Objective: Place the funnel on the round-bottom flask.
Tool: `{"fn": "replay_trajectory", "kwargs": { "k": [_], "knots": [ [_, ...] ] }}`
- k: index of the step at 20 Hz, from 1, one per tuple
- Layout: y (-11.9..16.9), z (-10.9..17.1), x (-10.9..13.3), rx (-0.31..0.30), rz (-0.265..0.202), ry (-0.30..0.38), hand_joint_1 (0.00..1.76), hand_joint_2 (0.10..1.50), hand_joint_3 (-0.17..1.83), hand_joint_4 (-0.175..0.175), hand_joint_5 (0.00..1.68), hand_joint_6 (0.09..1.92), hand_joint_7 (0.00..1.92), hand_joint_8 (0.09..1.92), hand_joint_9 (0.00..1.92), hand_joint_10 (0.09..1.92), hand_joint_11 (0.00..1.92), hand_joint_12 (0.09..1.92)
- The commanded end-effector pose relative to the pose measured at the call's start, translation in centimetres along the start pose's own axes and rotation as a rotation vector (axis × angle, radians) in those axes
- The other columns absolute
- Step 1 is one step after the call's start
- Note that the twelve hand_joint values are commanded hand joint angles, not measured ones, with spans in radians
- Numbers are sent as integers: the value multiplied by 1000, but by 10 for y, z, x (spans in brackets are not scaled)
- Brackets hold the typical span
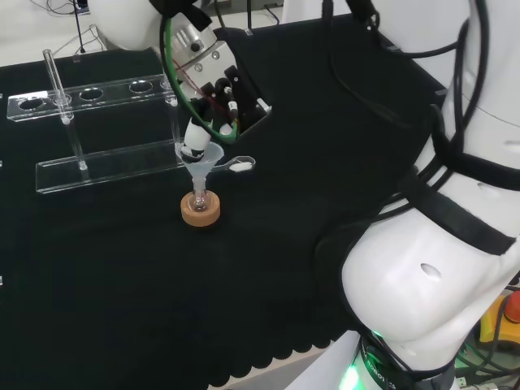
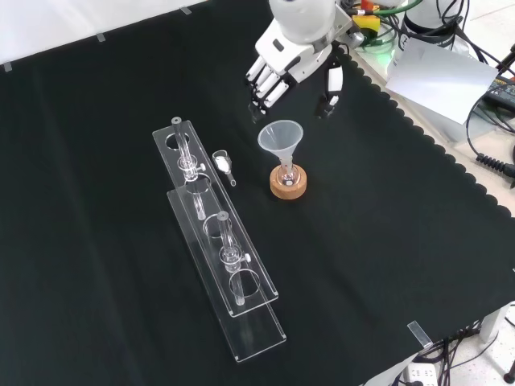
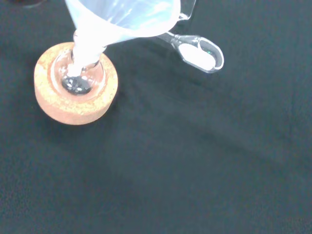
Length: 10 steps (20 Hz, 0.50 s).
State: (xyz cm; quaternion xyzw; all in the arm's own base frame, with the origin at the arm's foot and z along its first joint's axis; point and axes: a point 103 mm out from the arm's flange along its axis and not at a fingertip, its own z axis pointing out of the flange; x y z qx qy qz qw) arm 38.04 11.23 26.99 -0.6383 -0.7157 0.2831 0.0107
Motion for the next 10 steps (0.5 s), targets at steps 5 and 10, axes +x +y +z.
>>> {"fn": "replay_trajectory", "kwargs": {
  "k": [5, 10],
  "knots": [
    [-7, 14, -37, -78, 34, 107, 638, 630, 503, -33, 338, 87, 289, 688, 606, 604, 383, 1366],
    [-3, 24, -55, -86, 37, 126, 642, 634, 509, -34, 346, 87, 304, 681, 612, 603, 386, 1363]
  ]
}}
